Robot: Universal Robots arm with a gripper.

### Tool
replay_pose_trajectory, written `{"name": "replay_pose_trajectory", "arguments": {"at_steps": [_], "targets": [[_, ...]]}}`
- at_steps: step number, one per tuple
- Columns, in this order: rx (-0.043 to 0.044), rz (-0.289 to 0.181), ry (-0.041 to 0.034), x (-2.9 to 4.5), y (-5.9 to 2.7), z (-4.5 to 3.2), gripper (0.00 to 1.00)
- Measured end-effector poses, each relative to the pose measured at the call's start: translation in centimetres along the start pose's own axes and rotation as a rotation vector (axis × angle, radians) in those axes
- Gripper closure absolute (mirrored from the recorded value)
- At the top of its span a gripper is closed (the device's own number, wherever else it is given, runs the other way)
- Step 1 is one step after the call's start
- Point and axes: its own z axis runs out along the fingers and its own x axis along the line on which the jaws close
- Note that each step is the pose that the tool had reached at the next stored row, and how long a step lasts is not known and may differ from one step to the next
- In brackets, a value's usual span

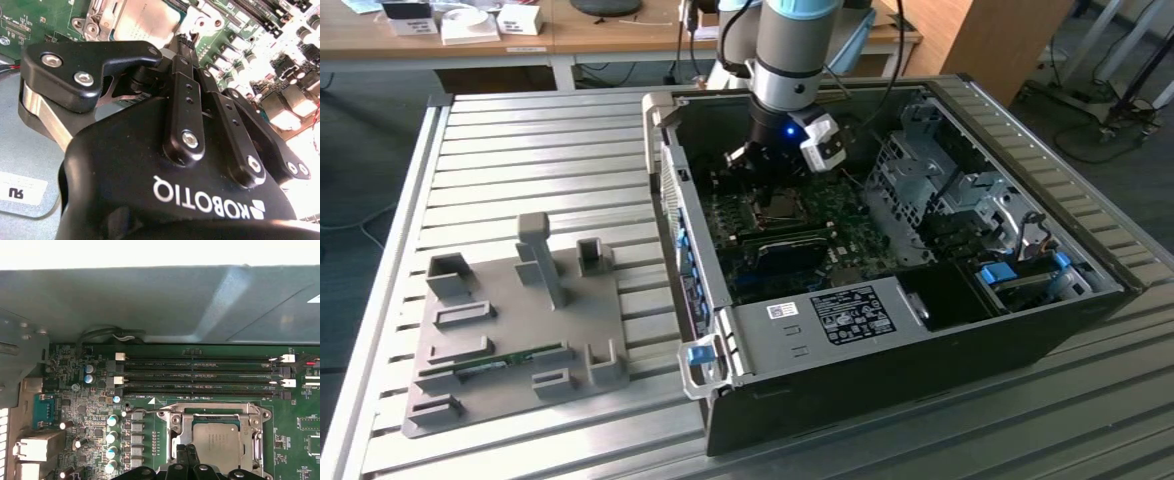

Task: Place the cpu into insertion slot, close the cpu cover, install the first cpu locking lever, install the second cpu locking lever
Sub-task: 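Close the cpu cover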

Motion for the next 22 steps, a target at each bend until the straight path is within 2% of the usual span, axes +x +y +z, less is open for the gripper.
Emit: {"name": "replay_pose_trajectory", "arguments": {"at_steps": [10, 22], "targets": [[-0.0001, 0.000, 0.0000, 0.02, 0.07, 0.23, 0.89], [-0.0002, 0.000, -0.0001, 0.14, 0.04, 0.93, 0.89]]}}
